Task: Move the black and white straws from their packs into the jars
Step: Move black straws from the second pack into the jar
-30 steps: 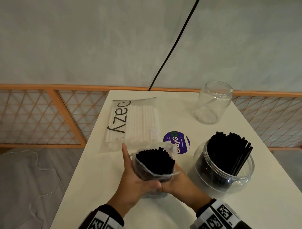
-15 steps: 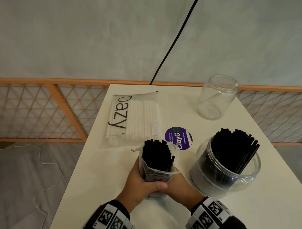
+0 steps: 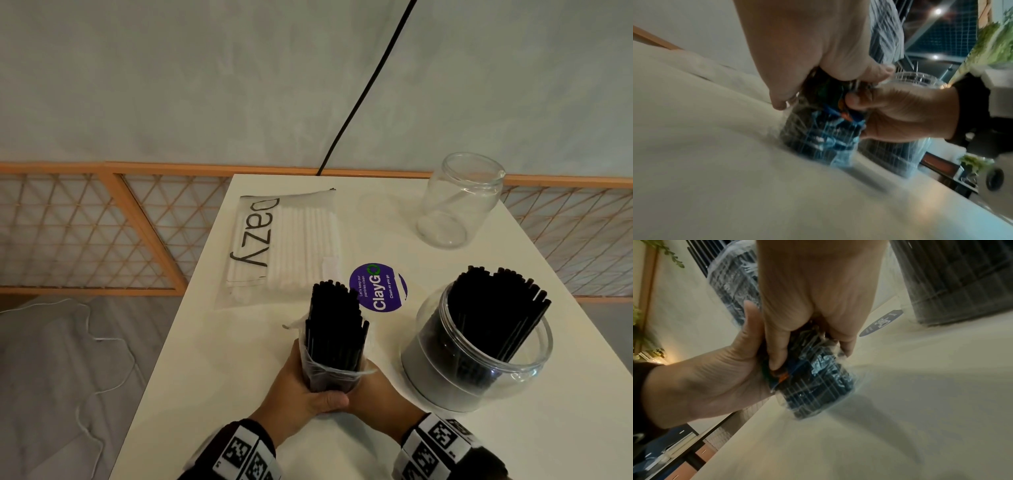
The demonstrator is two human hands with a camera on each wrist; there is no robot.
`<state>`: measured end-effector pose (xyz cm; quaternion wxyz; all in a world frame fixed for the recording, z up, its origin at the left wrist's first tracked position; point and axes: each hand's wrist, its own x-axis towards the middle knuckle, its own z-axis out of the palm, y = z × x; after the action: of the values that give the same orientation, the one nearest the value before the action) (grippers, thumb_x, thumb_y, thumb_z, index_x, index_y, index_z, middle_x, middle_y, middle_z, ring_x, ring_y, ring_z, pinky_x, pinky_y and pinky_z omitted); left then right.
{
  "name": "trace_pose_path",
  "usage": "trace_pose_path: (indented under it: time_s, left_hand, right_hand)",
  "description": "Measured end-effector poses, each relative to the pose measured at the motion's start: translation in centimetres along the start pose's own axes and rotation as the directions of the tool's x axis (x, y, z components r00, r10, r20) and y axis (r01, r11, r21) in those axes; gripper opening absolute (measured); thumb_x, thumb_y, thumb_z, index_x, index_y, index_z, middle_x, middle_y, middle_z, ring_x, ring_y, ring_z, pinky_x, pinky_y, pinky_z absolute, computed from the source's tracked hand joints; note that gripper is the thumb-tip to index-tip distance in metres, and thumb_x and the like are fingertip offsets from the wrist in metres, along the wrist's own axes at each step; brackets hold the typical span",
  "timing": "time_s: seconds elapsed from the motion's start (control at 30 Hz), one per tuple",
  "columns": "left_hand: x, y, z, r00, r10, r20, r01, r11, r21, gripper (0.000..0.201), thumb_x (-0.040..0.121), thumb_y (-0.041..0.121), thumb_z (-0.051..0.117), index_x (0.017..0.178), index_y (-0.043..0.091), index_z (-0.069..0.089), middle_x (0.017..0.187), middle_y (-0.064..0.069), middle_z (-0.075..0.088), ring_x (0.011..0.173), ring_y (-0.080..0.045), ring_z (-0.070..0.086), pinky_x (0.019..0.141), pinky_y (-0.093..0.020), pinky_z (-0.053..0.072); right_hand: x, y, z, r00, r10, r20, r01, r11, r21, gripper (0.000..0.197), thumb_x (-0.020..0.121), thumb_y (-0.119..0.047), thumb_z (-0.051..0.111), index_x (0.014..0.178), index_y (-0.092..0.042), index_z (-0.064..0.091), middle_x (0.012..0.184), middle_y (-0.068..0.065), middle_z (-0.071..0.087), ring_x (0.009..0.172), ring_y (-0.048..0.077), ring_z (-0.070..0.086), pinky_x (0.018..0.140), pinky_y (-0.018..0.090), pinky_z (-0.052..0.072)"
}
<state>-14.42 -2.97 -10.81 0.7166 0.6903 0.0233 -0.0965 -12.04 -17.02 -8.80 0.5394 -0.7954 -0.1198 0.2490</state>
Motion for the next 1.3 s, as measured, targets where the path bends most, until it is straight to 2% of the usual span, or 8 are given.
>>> trace_pose_path:
  time_s: [0.23,0.3,0.53,0.77,0.87,1.03,1.2,1.3]
  left_hand:
    - [1.1,3.3,-0.8,0.986,0.167,-0.01,-0.166,0.986,0.034,0.086,0.039,0.015,0.088,0.116,0.008,0.051,0.105,-0.008,0.068,0.102,-0.017,0.066,0.083,-0.023,0.053]
    - [1.2,3.1,-0.7,0.99,0.141,0.007,-0.141,0.988,0.056,0.081,0.043,0.013,0.088,0.115,0.004,0.053,0.104,-0.01,0.069,0.101,-0.018,0.066,0.083,-0.024,0.052]
    - [0.8,2.1,0.2,0.996,0.089,-0.011,-0.087,0.99,0.111,0.077,0.043,0.025,0.086,0.113,0.014,0.056,0.104,0.001,0.069,0.102,-0.007,0.064,0.082,-0.017,0.051]
    - [0.9,4.1,-0.1,0.988,0.146,-0.045,-0.146,0.989,0.005,0.055,0.055,0.001,0.079,0.107,-0.004,0.061,0.096,-0.008,0.073,0.092,-0.018,0.069,0.073,-0.021,0.054]
    - [0.9,5.5,-0.3,0.985,0.168,-0.043,-0.17,0.984,-0.052,0.057,0.053,0.008,0.081,0.106,-0.001,0.063,0.098,-0.014,0.072,0.094,-0.023,0.069,0.075,-0.027,0.055]
    - [0.8,7.0,-0.7,0.974,0.179,-0.138,-0.193,0.977,-0.096,0.056,0.049,0.022,0.082,0.102,0.012,0.068,0.097,-0.005,0.074,0.093,-0.018,0.069,0.078,-0.029,0.056]
    - [0.3,7.8,-0.4,0.973,0.187,-0.137,-0.206,0.969,-0.137,0.047,0.05,0.01,0.081,0.095,0.017,0.068,0.089,0.0,0.075,0.085,-0.013,0.071,0.067,-0.019,0.054]
    - [-0.3,8.2,-0.3,0.978,0.187,-0.091,-0.199,0.967,-0.161,0.047,0.054,0.004,0.077,0.098,0.018,0.067,0.091,0.001,0.075,0.086,-0.013,0.071,0.067,-0.017,0.054]
  right_hand:
    - [-0.3,-0.4,-0.4,0.999,0.018,0.03,-0.017,0.999,-0.034,0.049,0.051,-0.024,0.076,0.091,-0.048,0.058,0.103,0.0,0.066,0.1,0.019,0.062,0.089,0.039,0.053]
    - [-0.3,-0.4,-0.6,0.998,0.049,0.05,-0.047,0.999,-0.026,0.048,0.055,-0.014,0.077,0.082,-0.049,0.059,0.095,-0.007,0.064,0.098,0.017,0.061,0.091,0.04,0.052]
    - [-0.4,0.0,-0.7,0.993,0.073,0.088,-0.066,0.995,-0.077,0.047,0.068,-0.002,0.077,0.093,-0.037,0.058,0.102,-0.011,0.059,0.105,0.013,0.055,0.101,0.036,0.045]
    - [-1.5,-1.0,-3.0,0.996,0.026,0.083,-0.022,0.998,-0.051,0.055,0.066,-0.024,0.08,0.113,-0.031,0.051,0.114,-0.006,0.061,0.109,0.013,0.057,0.099,0.036,0.046]
    - [-2.3,-3.1,-4.0,0.997,-0.045,-0.07,0.048,0.998,0.049,0.068,0.051,-0.048,0.079,0.113,-0.033,0.053,0.113,-0.008,0.063,0.104,0.013,0.061,0.09,0.035,0.053]
    - [-3.2,-8.1,-5.2,0.959,-0.12,-0.257,0.165,0.973,0.162,0.094,0.057,-0.049,0.076,0.137,-0.039,0.028,0.127,-0.02,0.043,0.112,0.001,0.051,0.082,0.021,0.051]
    - [-2.2,-9.6,-4.7,0.95,-0.118,-0.29,0.162,0.978,0.133,0.049,0.067,-0.033,0.078,0.11,-0.037,0.056,0.122,-0.003,0.055,0.098,0.014,0.063,0.085,0.036,0.055]
    - [-1.9,-10.0,-4.6,0.945,-0.119,-0.305,0.171,0.974,0.148,0.025,0.077,-0.011,0.071,0.098,-0.023,0.063,0.105,0.004,0.067,0.081,0.017,0.069,0.077,0.031,0.057]
